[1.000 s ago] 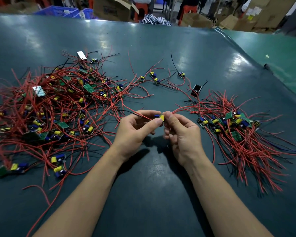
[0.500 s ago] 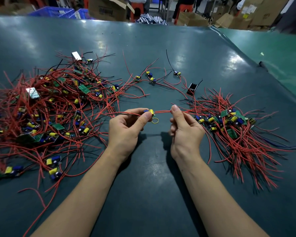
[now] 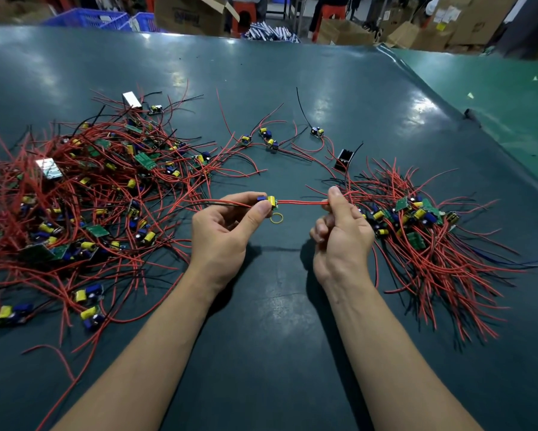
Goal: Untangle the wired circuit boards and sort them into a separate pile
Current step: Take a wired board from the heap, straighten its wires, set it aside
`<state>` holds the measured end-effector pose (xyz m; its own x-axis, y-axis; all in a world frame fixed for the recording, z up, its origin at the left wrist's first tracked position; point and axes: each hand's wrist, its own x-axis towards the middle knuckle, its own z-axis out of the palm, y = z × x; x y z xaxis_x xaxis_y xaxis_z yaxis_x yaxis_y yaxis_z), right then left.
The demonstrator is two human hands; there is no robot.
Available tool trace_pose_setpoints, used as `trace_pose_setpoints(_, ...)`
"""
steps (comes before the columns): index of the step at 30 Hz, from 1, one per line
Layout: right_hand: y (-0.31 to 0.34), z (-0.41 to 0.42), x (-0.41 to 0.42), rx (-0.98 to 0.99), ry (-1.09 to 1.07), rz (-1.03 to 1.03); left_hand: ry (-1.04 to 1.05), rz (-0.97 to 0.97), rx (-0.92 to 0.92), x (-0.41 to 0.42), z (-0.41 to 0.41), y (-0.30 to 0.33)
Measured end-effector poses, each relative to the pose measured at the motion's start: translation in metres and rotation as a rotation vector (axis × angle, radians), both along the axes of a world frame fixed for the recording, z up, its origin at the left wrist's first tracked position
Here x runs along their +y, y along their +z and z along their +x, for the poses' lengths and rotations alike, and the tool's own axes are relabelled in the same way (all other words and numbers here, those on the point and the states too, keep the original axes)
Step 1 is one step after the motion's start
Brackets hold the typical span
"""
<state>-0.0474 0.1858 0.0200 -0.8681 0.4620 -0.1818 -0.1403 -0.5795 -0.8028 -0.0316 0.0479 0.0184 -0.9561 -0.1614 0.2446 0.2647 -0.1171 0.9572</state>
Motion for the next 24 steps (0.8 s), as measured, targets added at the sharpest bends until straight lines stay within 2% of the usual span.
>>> trace_pose_setpoints(3,0.001,0.000,0.004,0.002,-0.113,0.057,0.016,-0.016,0.003,-0.002,0.000,0.001)
trace_pose_setpoints(6,0.001,-0.001,0.012,-0.035,-0.221,0.031,0.034,0.021,0.007,-0.005,-0.001,0.002)
trace_pose_setpoints(7,0.000,-0.001,0.014,-0.043,-0.264,0.088,0.028,0.021,0.006,-0.005,-0.001,0.002)
trace_pose_setpoints(12,-0.006,0.005,0.016,0.046,-0.485,0.897,0.045,0.005,0.027,-0.003,0.001,0.002)
trace_pose_setpoints(15,-0.008,0.004,0.020,0.092,-0.500,1.047,0.049,0.006,0.030,-0.005,0.002,0.002)
trace_pose_setpoints(21,-0.007,0.004,0.023,0.060,-0.415,0.887,0.028,-0.035,0.018,-0.004,0.004,0.000)
trace_pose_setpoints(22,-0.006,0.004,0.023,0.078,-0.391,0.830,0.029,-0.035,0.016,-0.004,0.003,0.000)
trace_pose_setpoints(24,0.000,0.004,0.024,0.124,-0.284,0.551,0.039,-0.025,0.017,-0.004,0.003,0.000)
